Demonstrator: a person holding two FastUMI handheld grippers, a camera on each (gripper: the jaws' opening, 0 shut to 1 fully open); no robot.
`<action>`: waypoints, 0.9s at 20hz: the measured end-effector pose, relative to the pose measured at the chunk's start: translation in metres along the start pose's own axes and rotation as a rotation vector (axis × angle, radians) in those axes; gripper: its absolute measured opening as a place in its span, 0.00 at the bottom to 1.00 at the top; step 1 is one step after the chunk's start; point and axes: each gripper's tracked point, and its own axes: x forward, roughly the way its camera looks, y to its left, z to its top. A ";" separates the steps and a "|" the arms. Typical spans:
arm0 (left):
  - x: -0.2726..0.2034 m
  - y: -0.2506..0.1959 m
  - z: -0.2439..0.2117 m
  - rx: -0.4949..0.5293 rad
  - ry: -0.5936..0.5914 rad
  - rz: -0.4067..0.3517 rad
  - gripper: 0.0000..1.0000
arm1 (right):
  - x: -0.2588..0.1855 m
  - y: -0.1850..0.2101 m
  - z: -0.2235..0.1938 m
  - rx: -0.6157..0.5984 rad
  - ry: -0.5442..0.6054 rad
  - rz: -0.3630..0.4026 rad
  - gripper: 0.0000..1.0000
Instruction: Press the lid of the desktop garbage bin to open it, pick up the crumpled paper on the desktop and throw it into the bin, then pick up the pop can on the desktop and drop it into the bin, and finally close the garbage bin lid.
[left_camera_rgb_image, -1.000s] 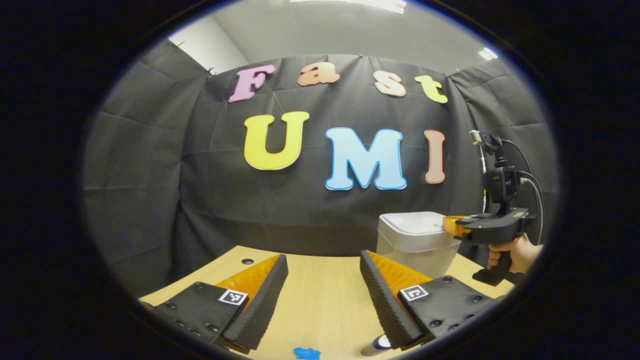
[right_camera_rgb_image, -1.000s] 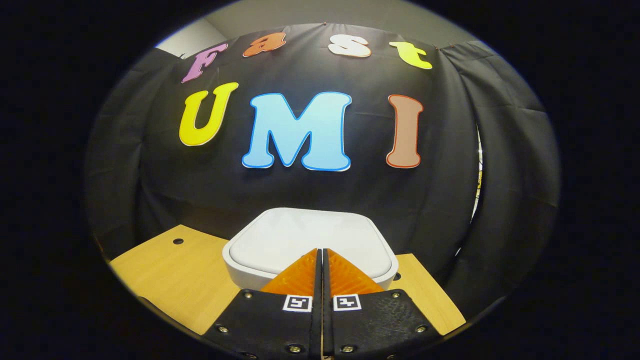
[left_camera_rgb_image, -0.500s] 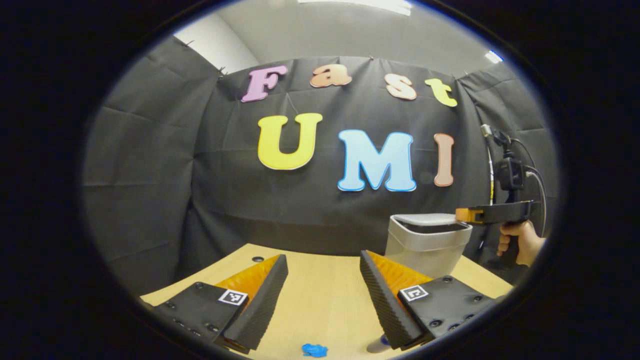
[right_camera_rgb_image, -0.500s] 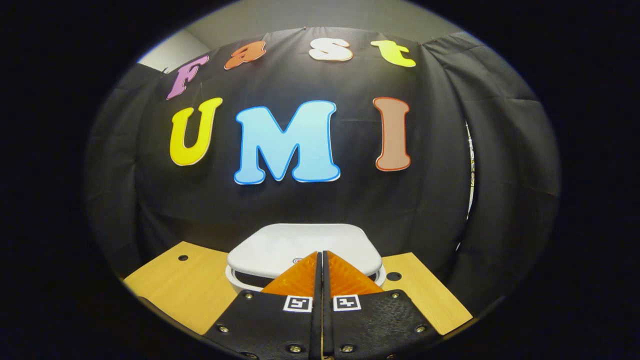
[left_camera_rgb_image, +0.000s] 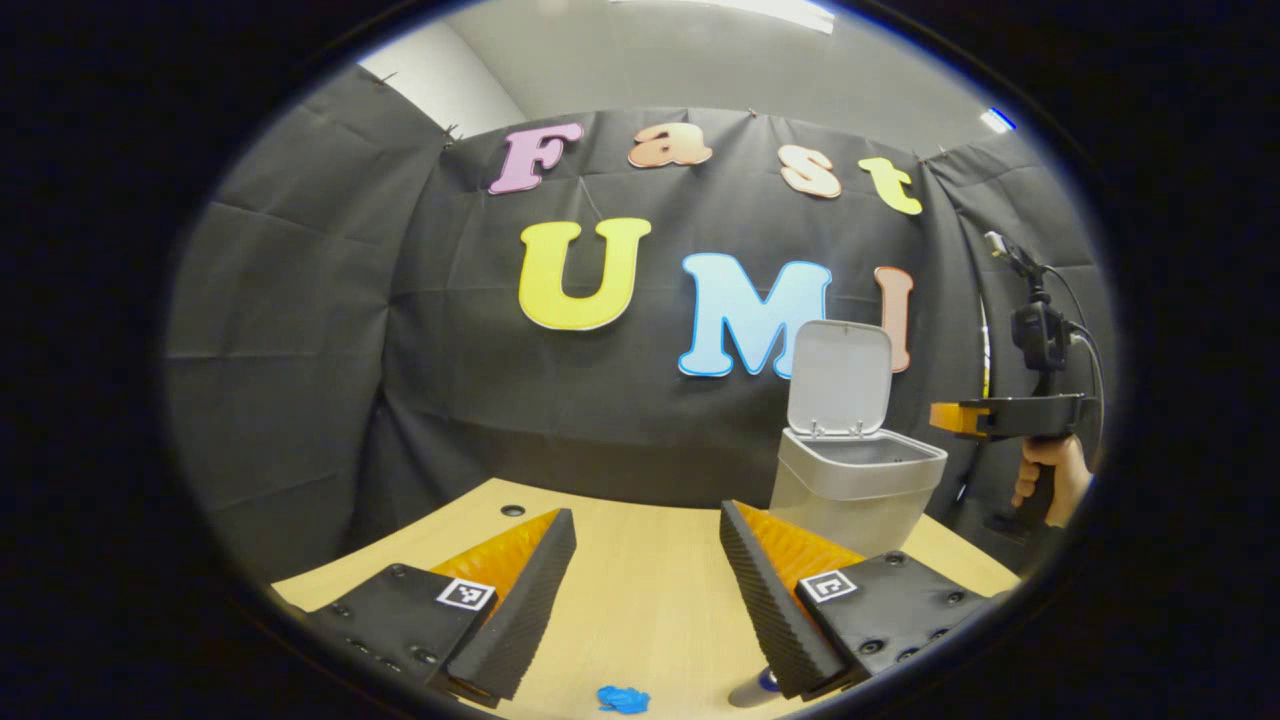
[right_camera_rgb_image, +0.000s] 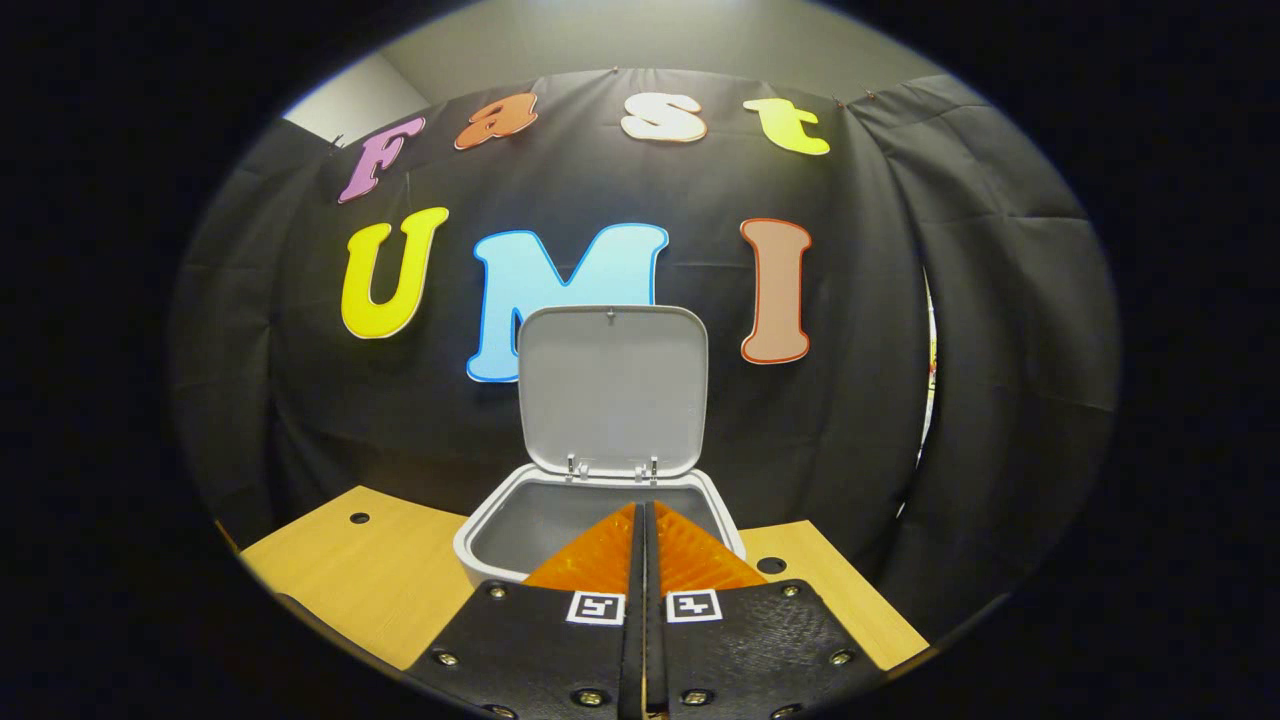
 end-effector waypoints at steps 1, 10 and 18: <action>0.001 0.000 -0.003 0.003 0.004 0.003 0.90 | -0.004 0.000 -0.001 -0.001 0.000 0.002 0.01; -0.003 0.011 -0.046 0.020 0.079 0.009 0.99 | -0.062 0.020 0.002 -0.030 -0.076 0.067 0.01; -0.012 0.002 -0.106 0.063 0.202 -0.014 0.90 | -0.109 0.032 -0.003 -0.049 -0.111 0.107 0.33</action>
